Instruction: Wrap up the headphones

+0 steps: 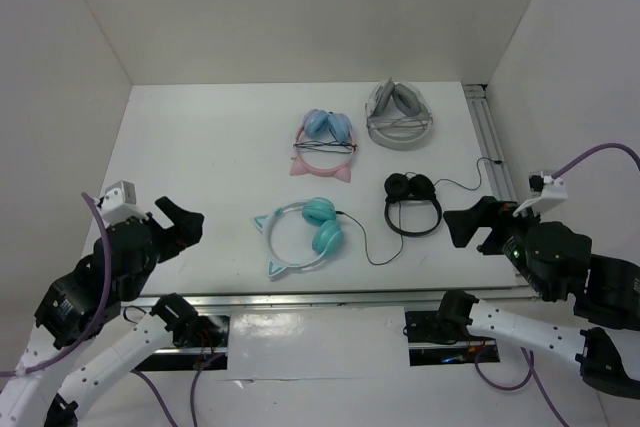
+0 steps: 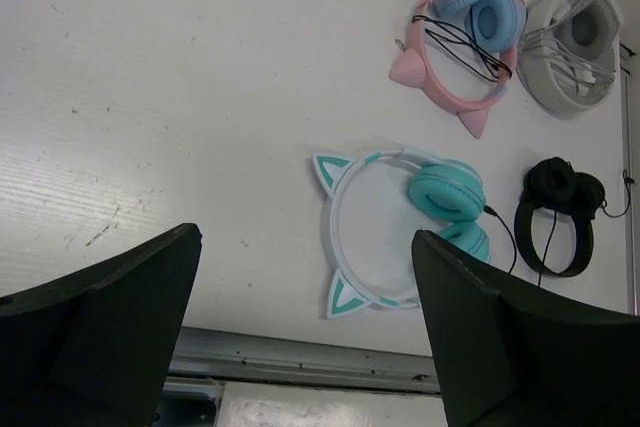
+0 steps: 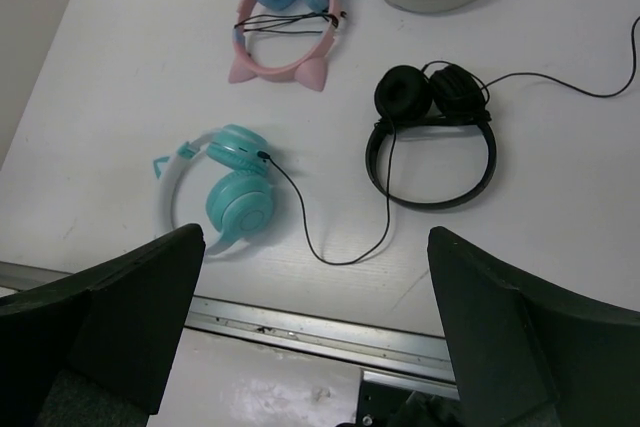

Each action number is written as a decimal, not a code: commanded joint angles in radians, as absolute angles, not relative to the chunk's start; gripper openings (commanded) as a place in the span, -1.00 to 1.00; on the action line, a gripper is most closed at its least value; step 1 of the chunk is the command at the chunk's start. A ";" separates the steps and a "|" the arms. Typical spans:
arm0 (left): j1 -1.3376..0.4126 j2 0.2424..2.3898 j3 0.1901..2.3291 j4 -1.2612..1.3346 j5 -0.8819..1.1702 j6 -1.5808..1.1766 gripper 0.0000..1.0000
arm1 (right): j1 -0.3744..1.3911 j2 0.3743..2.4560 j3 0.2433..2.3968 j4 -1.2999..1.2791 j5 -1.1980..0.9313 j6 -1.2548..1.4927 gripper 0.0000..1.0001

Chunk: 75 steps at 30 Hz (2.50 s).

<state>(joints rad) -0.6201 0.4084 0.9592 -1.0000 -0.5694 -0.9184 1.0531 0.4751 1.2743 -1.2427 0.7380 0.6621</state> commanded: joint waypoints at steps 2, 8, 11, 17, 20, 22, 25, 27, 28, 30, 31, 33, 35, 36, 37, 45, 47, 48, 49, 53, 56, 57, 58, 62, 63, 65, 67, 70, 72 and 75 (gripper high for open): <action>-0.624 0.417 0.957 -0.945 -0.551 -0.894 1.00 | 1.057 0.471 1.246 -1.140 0.735 0.638 1.00; -0.624 0.491 0.957 -0.937 -0.528 -0.909 1.00 | 1.094 0.485 1.224 -1.086 0.724 0.640 1.00; -0.624 0.632 0.934 -0.927 -0.474 -0.983 1.00 | 1.094 0.552 1.201 -1.049 0.724 0.626 1.00; -0.713 0.851 0.752 -0.680 -0.396 -1.084 1.00 | 1.094 0.817 1.201 -1.104 0.859 0.673 1.00; -0.791 0.955 0.721 -0.631 -0.434 -1.153 1.00 | 1.094 0.894 1.154 -1.031 0.868 0.641 1.00; -0.802 1.047 0.721 -0.620 -0.460 -1.187 1.00 | 1.094 0.913 1.122 -0.973 0.855 0.630 1.00; -0.811 1.150 0.721 -0.549 -0.460 -1.178 1.00 | 1.094 0.887 1.077 -0.895 0.812 0.608 1.00; -0.811 1.187 0.712 -0.519 -0.460 -1.178 1.00 | 1.094 0.842 1.049 -0.829 0.790 0.592 1.00; -0.811 1.206 0.712 -0.488 -0.460 -1.178 1.00 | 1.094 0.828 1.036 -0.813 0.776 0.583 1.00; -0.811 1.268 0.712 -0.477 -0.460 -1.178 1.00 | 1.094 0.808 1.014 -0.801 0.776 0.583 1.00; -0.811 1.290 0.712 -0.468 -0.460 -1.178 0.95 | 1.094 0.799 1.014 -0.801 0.767 0.583 1.00; -0.802 1.340 0.703 -0.468 -0.460 -1.178 0.84 | 1.094 0.789 1.014 -0.810 0.756 0.583 1.00; -0.793 1.361 0.690 -0.437 -0.460 -1.178 0.62 | 1.094 0.788 1.014 -0.810 0.747 0.583 1.00; -0.778 1.373 0.690 -0.414 -0.460 -1.178 0.62 | 1.094 0.776 1.014 -0.810 0.738 0.574 1.00; -0.778 1.408 0.690 -0.414 -0.448 -1.178 0.62 | 1.094 0.767 1.014 -0.810 0.738 0.574 1.00; -0.778 1.509 0.699 -0.403 -0.448 -1.206 0.17 | 1.094 0.738 1.005 -0.790 0.709 0.552 1.00; -0.778 1.519 0.690 -0.416 -0.457 -1.218 0.08 | 1.094 0.729 1.005 -0.781 0.709 0.552 1.00; -0.778 1.519 0.681 -0.429 -0.457 -1.218 0.08 | 1.094 0.729 1.005 -0.781 0.709 0.552 1.00; -0.787 1.510 0.681 -0.430 -0.457 -1.218 0.03 | 1.094 0.729 1.005 -0.781 0.709 0.552 1.00; -0.810 1.459 0.641 -0.452 -0.457 -1.253 0.03 | 1.094 0.729 1.005 -0.770 0.709 0.540 1.00; -0.819 1.436 0.632 -0.462 -0.457 -1.253 0.06 | 1.094 0.729 1.005 -0.750 0.709 0.540 1.00; -0.819 1.436 0.632 -0.462 -0.457 -1.253 0.06 | 1.094 0.729 1.005 -0.750 0.709 0.531 1.00; -0.819 1.436 0.632 -0.462 -0.457 -1.253 0.06 | 1.094 0.729 1.005 -0.741 0.700 0.531 1.00; -0.839 1.457 0.641 -0.462 -0.457 -1.264 0.06 | 1.094 0.738 1.005 -0.741 0.699 0.531 1.00; -0.839 1.471 0.641 -0.462 -0.457 -1.264 0.06 | 1.094 0.738 1.005 -0.741 0.699 0.531 1.00; -0.839 1.512 0.652 -0.462 -0.457 -1.264 -0.07 | 1.094 0.738 1.005 -0.741 0.699 0.531 1.00; -0.839 1.543 0.672 -0.462 -0.457 -1.264 -0.34 | 1.094 0.727 1.005 -0.741 0.690 0.531 1.00; -0.839 1.578 0.672 -0.472 -0.446 -1.287 -0.89 | 1.094 0.716 1.005 -0.741 0.690 0.531 1.00; -0.839 1.569 0.672 -0.472 -0.436 -1.296 -1.00 | 1.094 0.716 1.014 -0.752 0.690 0.531 1.00; -0.848 1.517 0.672 -0.559 -0.459 -1.325 -1.00 | 1.094 0.716 1.014 -0.752 0.690 0.522 1.00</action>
<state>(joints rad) -0.8379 1.4952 0.7307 -0.3885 -0.5480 -1.2675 1.0889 0.7273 1.0058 -0.7921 0.6907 0.5385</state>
